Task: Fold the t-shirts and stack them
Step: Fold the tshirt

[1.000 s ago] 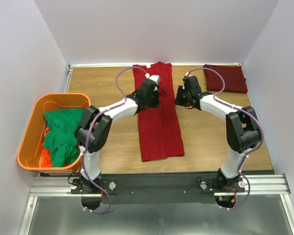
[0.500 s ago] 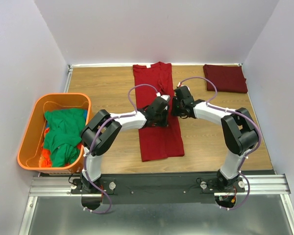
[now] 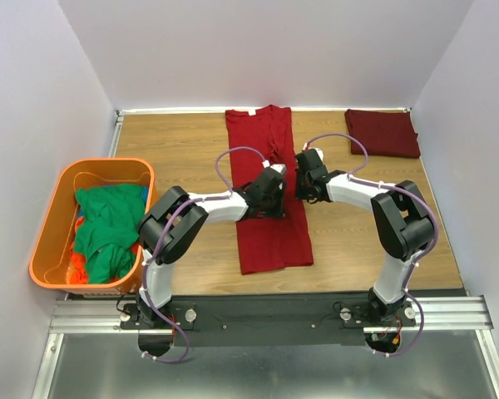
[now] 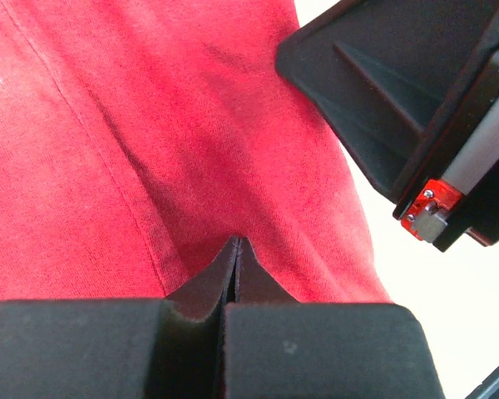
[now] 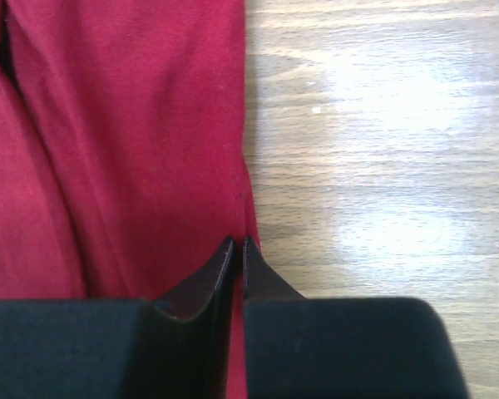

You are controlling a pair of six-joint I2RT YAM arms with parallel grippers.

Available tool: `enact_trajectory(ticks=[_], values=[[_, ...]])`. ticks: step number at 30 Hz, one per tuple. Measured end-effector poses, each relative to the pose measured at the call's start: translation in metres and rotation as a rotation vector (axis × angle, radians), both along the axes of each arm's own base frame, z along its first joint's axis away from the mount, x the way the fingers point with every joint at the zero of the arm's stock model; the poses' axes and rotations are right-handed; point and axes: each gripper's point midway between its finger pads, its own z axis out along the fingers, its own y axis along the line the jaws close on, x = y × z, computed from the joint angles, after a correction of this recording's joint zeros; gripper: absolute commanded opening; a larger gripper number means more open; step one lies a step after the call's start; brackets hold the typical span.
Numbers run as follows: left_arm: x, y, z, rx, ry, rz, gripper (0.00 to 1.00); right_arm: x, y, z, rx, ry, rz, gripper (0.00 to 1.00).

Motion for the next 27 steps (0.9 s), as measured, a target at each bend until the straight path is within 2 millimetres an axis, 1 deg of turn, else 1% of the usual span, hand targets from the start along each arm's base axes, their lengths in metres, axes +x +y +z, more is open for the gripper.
enact_trajectory(ticks=[6,10,17,18,21,22,23,25,27], values=[[0.000,-0.001,-0.001,-0.015,-0.001,0.010,0.00,0.002,-0.007,0.002,-0.030,-0.016,-0.024,0.09],[0.000,-0.002,-0.001,-0.033,-0.008,0.017,0.00,0.003,-0.010,0.006,-0.040,-0.027,-0.031,0.11],[-0.001,0.000,-0.002,-0.047,-0.018,0.020,0.00,0.003,-0.018,0.006,-0.068,-0.026,-0.045,0.22],[-0.001,0.000,-0.002,-0.048,-0.019,0.020,0.00,0.003,-0.020,0.005,-0.069,-0.024,-0.048,0.25],[-0.001,0.000,-0.002,-0.051,-0.021,0.020,0.00,0.004,-0.024,0.005,-0.073,-0.024,-0.059,0.27],[-0.002,0.001,-0.002,-0.051,-0.021,0.020,0.00,0.004,-0.026,0.005,-0.073,-0.023,-0.062,0.33],[-0.002,0.001,-0.002,-0.051,-0.021,0.020,0.00,0.004,-0.027,0.006,-0.073,-0.022,-0.065,0.37],[-0.003,0.002,-0.002,-0.050,-0.020,0.020,0.00,0.001,-0.029,0.009,-0.068,-0.020,-0.067,0.42],[-0.003,0.002,-0.002,-0.050,-0.020,0.020,0.00,-0.005,-0.030,0.013,-0.049,-0.020,-0.064,0.43]])
